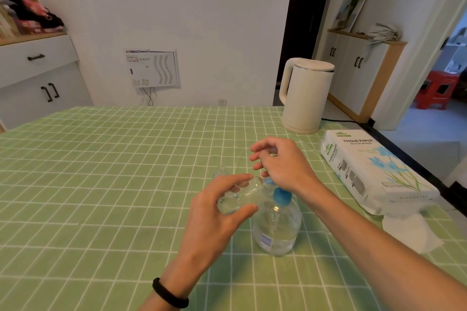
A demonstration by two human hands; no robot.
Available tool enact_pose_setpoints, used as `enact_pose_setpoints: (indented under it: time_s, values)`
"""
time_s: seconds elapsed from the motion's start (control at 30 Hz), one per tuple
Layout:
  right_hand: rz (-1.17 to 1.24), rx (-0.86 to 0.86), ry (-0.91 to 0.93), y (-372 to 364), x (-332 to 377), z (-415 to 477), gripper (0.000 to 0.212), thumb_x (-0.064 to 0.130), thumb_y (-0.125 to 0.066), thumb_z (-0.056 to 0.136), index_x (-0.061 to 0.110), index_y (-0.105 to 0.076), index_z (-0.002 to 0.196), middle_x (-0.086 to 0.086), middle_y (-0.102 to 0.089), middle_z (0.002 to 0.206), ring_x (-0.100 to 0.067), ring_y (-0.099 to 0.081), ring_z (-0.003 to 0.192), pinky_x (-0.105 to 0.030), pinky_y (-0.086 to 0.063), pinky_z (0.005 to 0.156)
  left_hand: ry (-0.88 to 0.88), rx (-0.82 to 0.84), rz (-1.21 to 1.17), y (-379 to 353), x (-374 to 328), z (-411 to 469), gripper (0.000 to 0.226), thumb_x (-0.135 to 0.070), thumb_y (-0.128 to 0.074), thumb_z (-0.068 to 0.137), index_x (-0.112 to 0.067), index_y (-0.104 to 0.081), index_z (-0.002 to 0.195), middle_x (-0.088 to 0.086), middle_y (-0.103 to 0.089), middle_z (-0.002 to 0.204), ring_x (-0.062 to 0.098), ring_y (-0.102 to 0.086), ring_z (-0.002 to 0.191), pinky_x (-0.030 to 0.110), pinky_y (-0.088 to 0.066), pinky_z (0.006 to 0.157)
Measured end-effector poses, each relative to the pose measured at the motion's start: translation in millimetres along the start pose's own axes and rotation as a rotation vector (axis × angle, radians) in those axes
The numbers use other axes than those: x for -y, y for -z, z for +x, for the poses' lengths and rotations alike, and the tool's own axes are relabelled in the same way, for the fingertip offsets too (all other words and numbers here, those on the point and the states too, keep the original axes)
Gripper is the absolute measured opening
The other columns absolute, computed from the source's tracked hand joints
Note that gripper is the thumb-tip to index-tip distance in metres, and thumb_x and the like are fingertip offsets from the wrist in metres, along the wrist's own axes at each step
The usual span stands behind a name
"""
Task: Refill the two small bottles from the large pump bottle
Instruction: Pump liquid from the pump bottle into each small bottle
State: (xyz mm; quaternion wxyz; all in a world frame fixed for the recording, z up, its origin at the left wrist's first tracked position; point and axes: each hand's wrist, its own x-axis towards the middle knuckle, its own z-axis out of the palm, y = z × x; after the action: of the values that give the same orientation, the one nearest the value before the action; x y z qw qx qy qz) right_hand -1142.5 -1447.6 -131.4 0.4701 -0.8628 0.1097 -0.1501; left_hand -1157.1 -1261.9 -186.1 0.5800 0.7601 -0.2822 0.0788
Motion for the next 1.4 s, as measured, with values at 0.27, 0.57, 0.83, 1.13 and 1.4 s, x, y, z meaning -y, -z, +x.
enact_pose_setpoints:
  time_s: [0.27, 0.57, 0.83, 1.13, 1.4]
  values:
    - [0.013, 0.003, -0.064, -4.0, -10.0, -4.7, 0.033, 0.002, -0.046, 0.101, 0.023, -0.072, 0.1, 0.006, -0.078, 0.091, -0.008, -0.076, 0.078, -0.031, -0.062, 0.073, 0.031, 0.009, -0.005, -3.1, 6.9, -4.4, 0.05, -0.017, -0.091, 0.077, -0.039, -0.074, 0.119, -0.021, -0.077, 0.11, 0.005, -0.07, 0.108, 0.01, -0.048, 0.091]
    - [-0.001, -0.007, -0.026, -0.3, -1.5, -3.7, 0.024, 0.011, -0.053, 0.101, 0.028, -0.07, 0.101, 0.01, -0.078, 0.091, -0.005, -0.076, 0.075, -0.033, -0.064, 0.07, 0.014, 0.01, 0.004, 0.0, -0.3, -3.0, 0.049, -0.02, -0.091, 0.077, -0.038, -0.074, 0.12, -0.019, -0.076, 0.11, 0.006, -0.069, 0.107, 0.008, -0.046, 0.09]
    - [0.014, -0.019, -0.024, -0.3, -0.5, -2.7, 0.028, 0.007, -0.049, 0.102, 0.024, -0.072, 0.103, 0.008, -0.078, 0.091, -0.003, -0.076, 0.075, -0.031, -0.063, 0.069, 0.001, 0.005, 0.001, 0.8, -0.4, -1.2, 0.049, -0.021, -0.091, 0.077, -0.041, -0.074, 0.119, -0.022, -0.076, 0.109, 0.005, -0.068, 0.106, 0.006, -0.045, 0.089]
    - [0.018, -0.017, -0.072, -4.0, -10.0, -6.0, 0.035, 0.001, -0.045, 0.1, 0.023, -0.073, 0.1, 0.007, -0.079, 0.091, -0.006, -0.076, 0.076, -0.028, -0.06, 0.067, 0.03, 0.02, 0.002, -3.6, 8.7, -4.1, 0.049, -0.019, -0.091, 0.078, -0.038, -0.074, 0.12, -0.019, -0.077, 0.109, 0.006, -0.069, 0.108, 0.009, -0.047, 0.091]
    - [-0.02, -0.036, -0.016, -0.2, 0.0, -3.0, 0.025, 0.012, -0.053, 0.102, 0.03, -0.07, 0.101, 0.011, -0.078, 0.09, -0.003, -0.075, 0.073, -0.033, -0.064, 0.068, 0.001, 0.007, 0.015, -0.1, 0.4, -2.1, 0.049, -0.02, -0.091, 0.078, -0.039, -0.074, 0.12, -0.022, -0.075, 0.11, 0.003, -0.068, 0.108, 0.007, -0.045, 0.09]
